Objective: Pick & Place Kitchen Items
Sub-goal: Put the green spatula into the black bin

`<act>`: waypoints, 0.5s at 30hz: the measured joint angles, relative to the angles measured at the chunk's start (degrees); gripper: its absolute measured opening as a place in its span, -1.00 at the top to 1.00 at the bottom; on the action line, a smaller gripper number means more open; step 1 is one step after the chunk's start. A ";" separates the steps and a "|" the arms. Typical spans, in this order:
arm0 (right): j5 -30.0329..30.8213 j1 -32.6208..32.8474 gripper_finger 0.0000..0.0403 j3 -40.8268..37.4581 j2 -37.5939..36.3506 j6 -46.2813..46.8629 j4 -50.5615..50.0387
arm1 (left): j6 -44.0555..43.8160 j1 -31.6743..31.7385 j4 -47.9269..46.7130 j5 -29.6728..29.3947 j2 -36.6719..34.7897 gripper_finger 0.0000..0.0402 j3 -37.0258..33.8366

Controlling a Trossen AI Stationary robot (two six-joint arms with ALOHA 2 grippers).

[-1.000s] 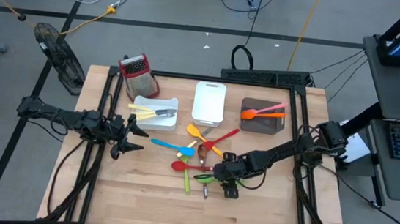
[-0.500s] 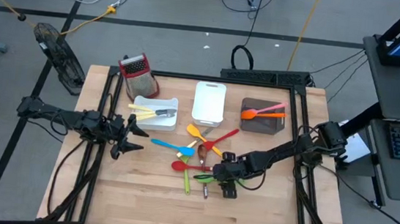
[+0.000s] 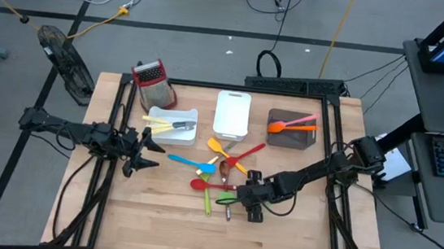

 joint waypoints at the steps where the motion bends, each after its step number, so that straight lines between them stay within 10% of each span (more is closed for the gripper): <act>1: 0.01 0.00 0.05 0.00 0.00 0.00 0.00 | 0.00 0.00 0.00 0.00 0.00 -0.28 0.00; 15: -0.46 0.04 0.88 0.00 0.00 3.41 -0.07 | 0.04 0.00 0.01 0.02 0.00 -0.28 0.00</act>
